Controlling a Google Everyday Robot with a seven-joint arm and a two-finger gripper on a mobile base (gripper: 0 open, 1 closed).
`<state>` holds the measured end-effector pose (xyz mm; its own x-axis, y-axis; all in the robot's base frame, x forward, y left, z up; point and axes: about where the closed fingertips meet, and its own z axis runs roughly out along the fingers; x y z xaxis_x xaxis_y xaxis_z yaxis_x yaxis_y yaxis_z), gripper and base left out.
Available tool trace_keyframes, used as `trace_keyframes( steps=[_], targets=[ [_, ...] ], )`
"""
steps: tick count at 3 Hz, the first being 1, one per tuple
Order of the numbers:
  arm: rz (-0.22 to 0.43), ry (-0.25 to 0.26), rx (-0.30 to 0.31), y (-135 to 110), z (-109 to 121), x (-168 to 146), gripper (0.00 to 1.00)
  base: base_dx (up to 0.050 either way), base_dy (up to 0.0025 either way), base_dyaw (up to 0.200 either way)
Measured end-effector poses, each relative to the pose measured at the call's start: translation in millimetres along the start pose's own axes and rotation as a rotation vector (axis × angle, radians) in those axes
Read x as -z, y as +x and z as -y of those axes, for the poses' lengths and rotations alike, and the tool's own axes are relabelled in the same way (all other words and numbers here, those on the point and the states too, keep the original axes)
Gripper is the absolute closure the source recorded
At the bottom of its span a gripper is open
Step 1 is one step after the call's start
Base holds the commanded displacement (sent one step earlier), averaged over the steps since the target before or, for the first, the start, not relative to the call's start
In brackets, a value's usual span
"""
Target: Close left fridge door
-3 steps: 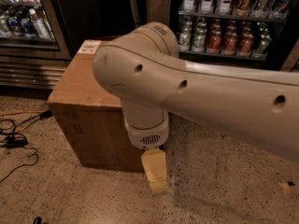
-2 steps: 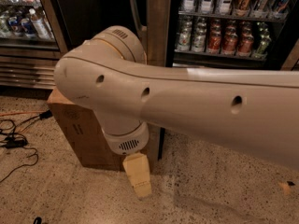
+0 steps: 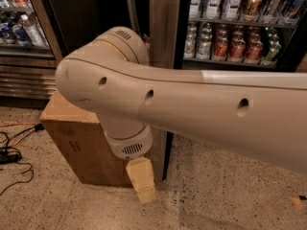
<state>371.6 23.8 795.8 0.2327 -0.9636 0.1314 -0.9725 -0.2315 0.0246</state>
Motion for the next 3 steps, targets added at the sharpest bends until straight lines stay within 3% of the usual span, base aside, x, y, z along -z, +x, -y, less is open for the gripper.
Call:
trace_keyframes(
  steps=[1,2,3],
  targets=[
    [0.0,0.0,0.0,0,0,0,0.0,0.0,0.0,0.0],
    [-0.038,0.01,-0.006,3,25,21,0.0,0.0,0.0,0.0],
    [-0.062,0.032,-0.015,0,76,49,0.0,0.0,0.0,0.0]
  ],
)
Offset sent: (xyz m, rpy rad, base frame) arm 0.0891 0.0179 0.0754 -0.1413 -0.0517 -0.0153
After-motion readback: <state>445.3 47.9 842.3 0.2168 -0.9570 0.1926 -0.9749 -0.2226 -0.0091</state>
